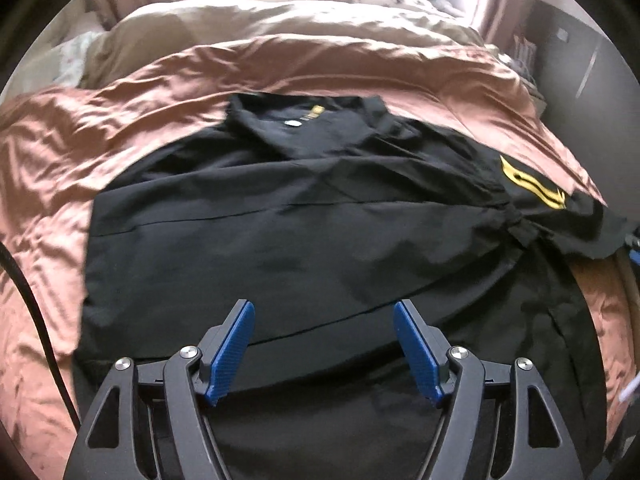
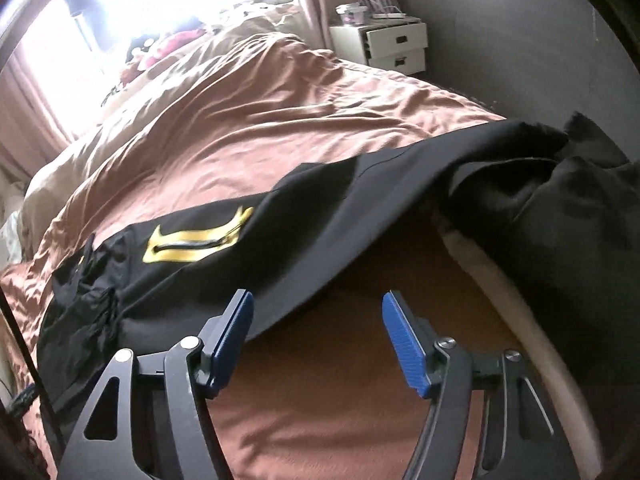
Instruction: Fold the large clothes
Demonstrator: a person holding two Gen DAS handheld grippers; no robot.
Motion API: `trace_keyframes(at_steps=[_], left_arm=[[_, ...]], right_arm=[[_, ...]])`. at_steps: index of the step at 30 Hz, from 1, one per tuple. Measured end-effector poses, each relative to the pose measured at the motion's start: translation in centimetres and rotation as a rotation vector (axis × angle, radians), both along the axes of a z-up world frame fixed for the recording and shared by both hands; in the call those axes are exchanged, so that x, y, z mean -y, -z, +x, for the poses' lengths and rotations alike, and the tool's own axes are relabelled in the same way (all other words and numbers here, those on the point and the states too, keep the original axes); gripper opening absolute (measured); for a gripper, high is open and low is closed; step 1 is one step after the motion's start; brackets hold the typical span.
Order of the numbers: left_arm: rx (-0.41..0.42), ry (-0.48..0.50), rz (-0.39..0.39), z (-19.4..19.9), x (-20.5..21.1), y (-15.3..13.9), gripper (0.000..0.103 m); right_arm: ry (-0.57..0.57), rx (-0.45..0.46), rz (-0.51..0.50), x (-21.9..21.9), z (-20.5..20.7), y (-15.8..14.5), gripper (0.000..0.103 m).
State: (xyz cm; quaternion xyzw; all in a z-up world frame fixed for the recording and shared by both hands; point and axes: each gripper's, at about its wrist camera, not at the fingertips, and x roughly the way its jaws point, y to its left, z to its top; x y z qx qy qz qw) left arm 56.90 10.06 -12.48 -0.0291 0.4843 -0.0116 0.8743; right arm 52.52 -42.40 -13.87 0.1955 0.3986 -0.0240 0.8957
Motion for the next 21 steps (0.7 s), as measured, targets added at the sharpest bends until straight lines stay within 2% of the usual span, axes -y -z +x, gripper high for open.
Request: trace_keyframes(at_steps=[1,3,5,6,8,10,16,19,21], left_arm=[[-0.005,0.014,0.004,0.4,0.9,0.3,0.073],[-0.009,0.040,0.008,1.3,2.7,0.8,0.073],[-0.009,0.057,0.008,2.1,4.0,1.1,0.073],[-0.009,0.065,0.007,2.5,4.8,1.3,0.073],[-0.008,0.080,0.001,3.5,6.3,1.7,0.073],[-0.004,0.096,-0.004,4.4,7.9,2.0,0.073],[0.030,0.165,-0.041,6.4,12.7,2.4,0.073],[0.003,0.196,-0.025,7.1,14.9,3.5,0.072],[-0.046,0.212,0.007,7.7,16.1,4.9,0.072]], right_arm=[[0.004,-0.001,0.001,0.2,0.9,0.4,0.065],[0.011,-0.007,0.003,0.2,1.9,1.0,0.058],[0.011,-0.015,0.008,0.3,2.9,1.5,0.040],[0.012,-0.012,0.011,0.2,3.2,1.6,0.035],[0.001,0.002,-0.004,0.0,3.7,1.5,0.014],[-0.019,0.034,-0.020,-0.4,3.7,1.1,0.006],[-0.055,0.125,-0.007,-0.6,2.4,-1.4,0.000],[-0.082,0.170,0.000,-0.9,1.6,-3.4,0.000],[-0.106,0.204,0.001,-1.4,0.8,-5.2,0.000]])
